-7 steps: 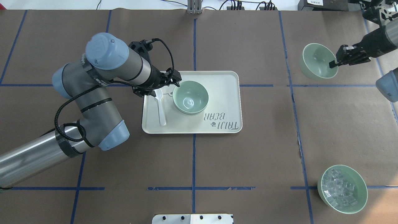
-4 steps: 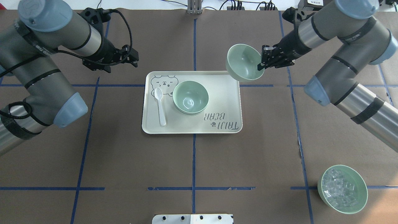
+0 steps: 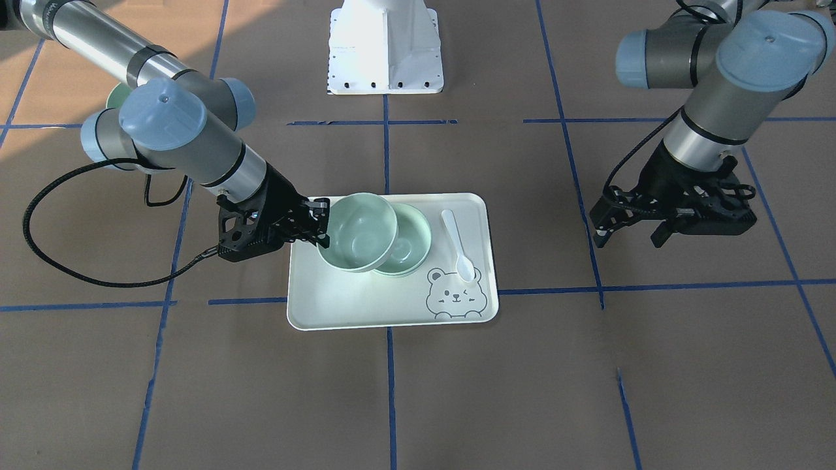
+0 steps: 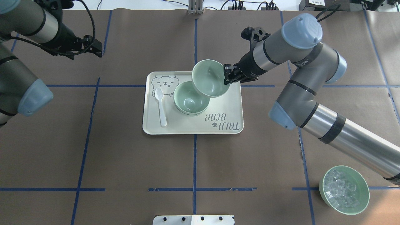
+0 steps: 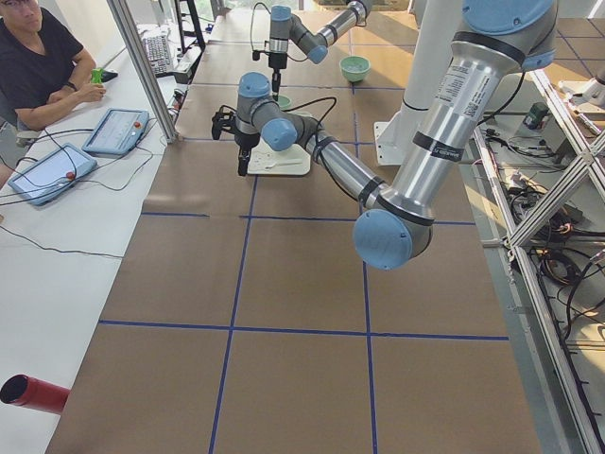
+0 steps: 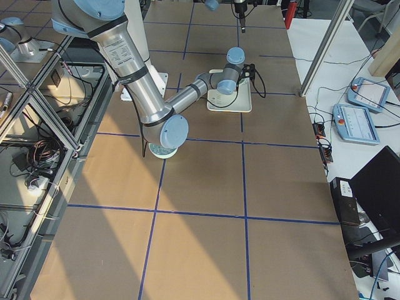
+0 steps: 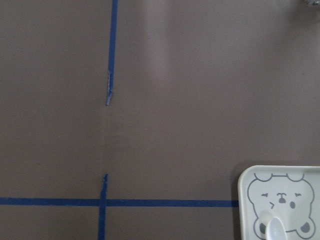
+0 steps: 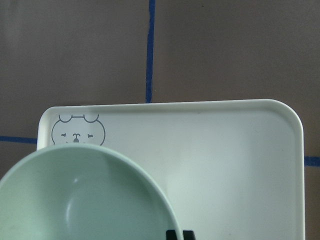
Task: Stack green bowls together
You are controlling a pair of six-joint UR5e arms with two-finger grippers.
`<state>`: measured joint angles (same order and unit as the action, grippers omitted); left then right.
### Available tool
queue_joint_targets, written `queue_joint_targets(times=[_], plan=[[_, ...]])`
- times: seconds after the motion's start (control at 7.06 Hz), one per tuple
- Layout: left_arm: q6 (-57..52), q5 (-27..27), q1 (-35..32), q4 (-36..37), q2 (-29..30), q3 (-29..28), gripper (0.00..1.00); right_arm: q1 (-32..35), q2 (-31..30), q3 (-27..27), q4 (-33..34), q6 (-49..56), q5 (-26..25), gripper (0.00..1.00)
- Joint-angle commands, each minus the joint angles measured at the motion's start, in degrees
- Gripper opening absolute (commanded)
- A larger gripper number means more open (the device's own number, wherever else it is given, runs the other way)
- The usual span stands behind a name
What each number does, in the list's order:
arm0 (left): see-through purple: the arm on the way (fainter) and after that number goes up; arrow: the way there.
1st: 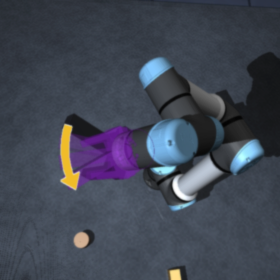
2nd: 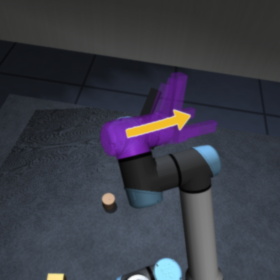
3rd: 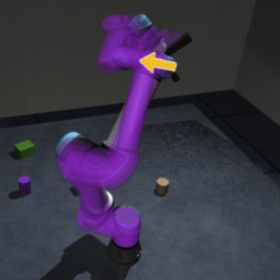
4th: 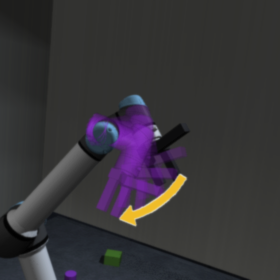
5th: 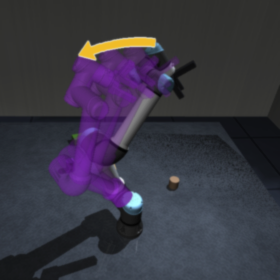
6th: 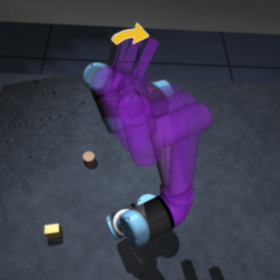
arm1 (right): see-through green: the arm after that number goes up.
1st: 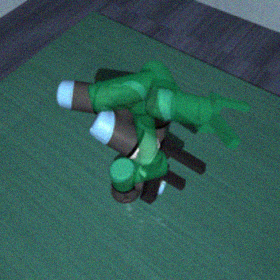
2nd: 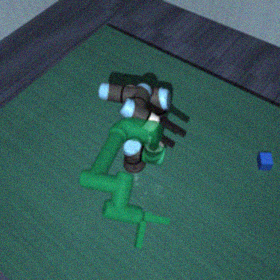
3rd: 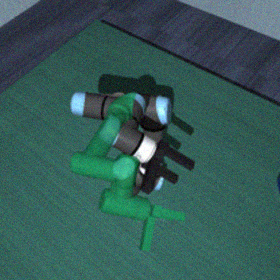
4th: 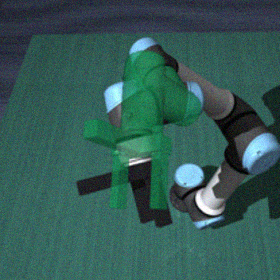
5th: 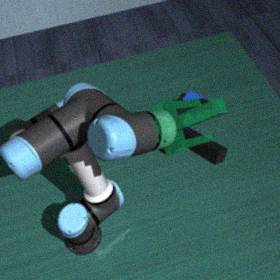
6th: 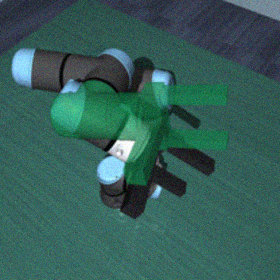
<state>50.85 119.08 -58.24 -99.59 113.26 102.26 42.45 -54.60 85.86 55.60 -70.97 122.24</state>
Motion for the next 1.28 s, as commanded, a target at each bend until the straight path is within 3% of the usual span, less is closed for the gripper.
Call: queue_joint_targets(times=[0.0, 0.43, 0.57, 0.71, 1.13], plan=[[-3.12, 0.09, -1.7, 0.01, -1.2, -0.04, 1.0, -2.27, 1.87, -1.31, 0.04, -0.22, -2.17, 0.0], [-3.13, 0.09, -1.79, 0.01, -1.2, -0.13, 1.0, -3.68, 1.78, -1.4, 0.04, -0.31, -3.5, 0.0], [-3.13, 0.09, -1.79, 0.01, -1.2, -0.13, 1.0, -3.77, 1.96, -1.66, 0.04, -1.09, -3.58, 0.62], [-3.22, 0.09, -1.79, -0.08, -1.2, -0.04, 1.0, -4.04, 2.31, -1.66, -0.13, -3.01, -6.02, 1.0], [-3.13, 0.09, -1.79, -0.08, -1.2, -0.22, 1.0, -3.87, 2.05, -1.14, 0.04, -4.62, -6.67, 1.0]])
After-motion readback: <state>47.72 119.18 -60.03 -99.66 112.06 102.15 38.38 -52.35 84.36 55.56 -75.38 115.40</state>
